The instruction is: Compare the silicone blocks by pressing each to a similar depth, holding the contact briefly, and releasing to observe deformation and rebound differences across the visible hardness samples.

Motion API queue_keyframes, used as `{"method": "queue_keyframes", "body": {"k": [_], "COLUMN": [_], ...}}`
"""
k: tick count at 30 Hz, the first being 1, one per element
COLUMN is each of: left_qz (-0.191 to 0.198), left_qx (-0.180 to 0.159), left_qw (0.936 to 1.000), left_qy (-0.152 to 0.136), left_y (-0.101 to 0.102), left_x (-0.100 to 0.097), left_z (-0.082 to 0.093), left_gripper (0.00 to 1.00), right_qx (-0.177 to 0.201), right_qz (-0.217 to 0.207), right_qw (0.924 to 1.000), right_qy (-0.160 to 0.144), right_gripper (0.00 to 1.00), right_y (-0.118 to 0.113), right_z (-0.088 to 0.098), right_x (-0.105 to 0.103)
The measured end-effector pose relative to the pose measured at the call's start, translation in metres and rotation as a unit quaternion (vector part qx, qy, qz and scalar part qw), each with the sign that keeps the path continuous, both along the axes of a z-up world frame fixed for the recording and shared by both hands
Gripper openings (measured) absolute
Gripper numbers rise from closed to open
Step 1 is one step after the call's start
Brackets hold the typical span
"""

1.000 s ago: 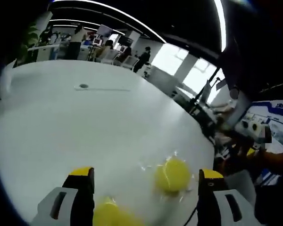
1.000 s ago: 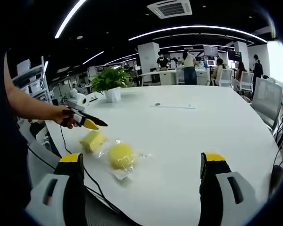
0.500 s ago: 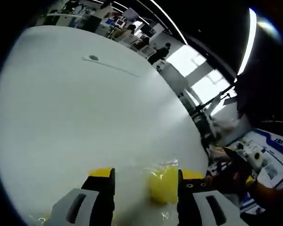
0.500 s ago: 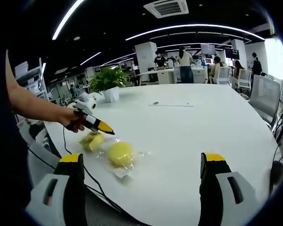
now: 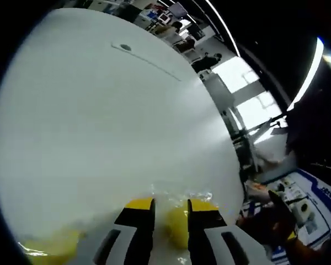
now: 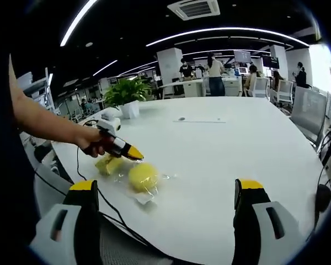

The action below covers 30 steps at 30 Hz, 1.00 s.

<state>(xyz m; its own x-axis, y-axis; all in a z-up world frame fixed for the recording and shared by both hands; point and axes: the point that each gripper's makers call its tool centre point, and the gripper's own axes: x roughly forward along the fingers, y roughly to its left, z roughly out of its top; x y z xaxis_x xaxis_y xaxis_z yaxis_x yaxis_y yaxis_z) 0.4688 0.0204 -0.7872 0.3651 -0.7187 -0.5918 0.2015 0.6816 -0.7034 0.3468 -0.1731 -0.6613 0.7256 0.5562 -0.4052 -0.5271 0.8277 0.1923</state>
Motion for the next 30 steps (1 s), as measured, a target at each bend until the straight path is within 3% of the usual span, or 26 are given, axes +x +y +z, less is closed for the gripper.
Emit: {"method": "queue_keyframes", "body": {"k": [2,4,6,8,10,13,19,30], "left_qz": [-0.004,-0.003,-0.002,-0.007,-0.016,0.002,-0.002,0.004], "left_qx": [0.003,0.011,0.009,0.010,0.019,-0.002,-0.014,-0.035], "left_qw": [0.9999,0.9999,0.9999,0.9999,0.9996,0.9999,0.9995,0.9991], "left_qy": [0.013,-0.003,-0.003,-0.003,-0.011,0.012,0.028,0.022], "left_y": [-0.001,0.000,0.001,0.000,-0.001,-0.002,0.001,0.002], "left_x": [-0.004,-0.002,-0.001,0.000,-0.001,-0.004,-0.009,-0.010], "left_z": [-0.006,-0.007,-0.006,-0.005,-0.003,0.001,0.006,0.016], "left_gripper": [0.17,0.14,0.03,0.01,0.00,0.00,0.00,0.00], "right_qx": [-0.001,0.000,0.001,0.000,0.003,0.002,0.006,0.002], "right_qz": [-0.001,-0.002,-0.005,-0.006,-0.006,-0.010,-0.012,-0.005], "right_qw": [1.0000,1.0000,1.0000,1.0000,1.0000,1.0000,0.9999,1.0000], "right_qy": [0.000,-0.001,-0.001,0.000,0.002,0.001,-0.005,-0.001], "right_gripper": [0.96,0.96,0.96,0.96,0.96,0.96,0.96,0.96], "right_y": [-0.001,-0.003,-0.005,-0.006,-0.006,-0.006,-0.003,0.001], "right_z": [0.000,0.001,0.001,0.001,0.001,0.002,0.009,0.007], "right_x": [-0.001,-0.001,-0.002,-0.003,-0.003,-0.001,-0.001,0.001]}}
